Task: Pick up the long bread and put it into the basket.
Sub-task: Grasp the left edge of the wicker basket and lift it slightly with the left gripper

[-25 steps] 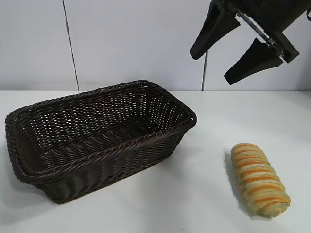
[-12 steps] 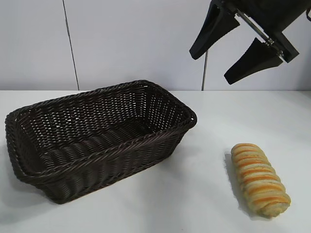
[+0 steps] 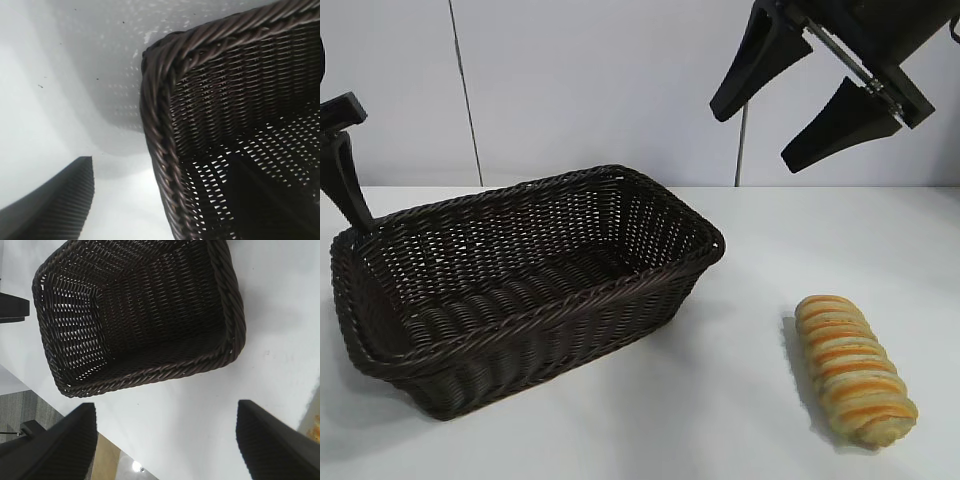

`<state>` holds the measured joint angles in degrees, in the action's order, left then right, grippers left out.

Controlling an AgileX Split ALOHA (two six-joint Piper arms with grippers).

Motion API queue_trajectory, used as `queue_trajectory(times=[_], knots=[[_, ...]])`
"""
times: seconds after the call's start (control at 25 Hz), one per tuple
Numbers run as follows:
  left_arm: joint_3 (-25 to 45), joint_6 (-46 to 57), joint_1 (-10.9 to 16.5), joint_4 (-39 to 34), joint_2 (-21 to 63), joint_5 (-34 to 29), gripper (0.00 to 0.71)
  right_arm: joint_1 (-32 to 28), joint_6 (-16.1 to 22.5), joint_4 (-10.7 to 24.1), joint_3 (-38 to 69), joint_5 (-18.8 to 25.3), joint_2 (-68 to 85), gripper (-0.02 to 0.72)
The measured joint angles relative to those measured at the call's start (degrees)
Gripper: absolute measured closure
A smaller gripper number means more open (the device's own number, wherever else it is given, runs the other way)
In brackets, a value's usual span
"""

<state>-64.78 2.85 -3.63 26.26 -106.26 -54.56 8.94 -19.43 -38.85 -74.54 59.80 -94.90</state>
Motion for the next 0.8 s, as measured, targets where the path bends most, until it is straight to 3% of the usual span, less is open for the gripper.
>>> queue_trajectory(times=[0.2,0.24,0.32,0.4,0.6,0.8], knots=[[0.1,0.8,-1.7,0.4,-2.3,2.6,0.204,0.0,0.0,0.0,0.0,-0.1,0.0,0.168],[0.1,0.9,-1.7,0.4,-2.3,3.0,0.265,0.0,0.0,0.0,0.0,-0.1,0.0,0.168],[0.1,0.9,-1.7,0.1,-2.3,3.4,0.514,0.0,0.0,0.0,0.0,-0.3,0.0,0.168],[0.0,1.5,-1.7,0.9,-2.3,3.6,0.601,0.0,0.0,0.0,0.0,-0.4,0.0,0.168],[-0.7,1.3,-1.7,-0.3,-2.3,0.3,0.609,0.0,0.0,0.0,0.0,-0.4,0.0,0.168],[-8.5,1.4,-1.7,-4.8,-1.5,-8.6,0.609,0.0,-0.1,0.0,0.0,-0.4,0.0,0.168]])
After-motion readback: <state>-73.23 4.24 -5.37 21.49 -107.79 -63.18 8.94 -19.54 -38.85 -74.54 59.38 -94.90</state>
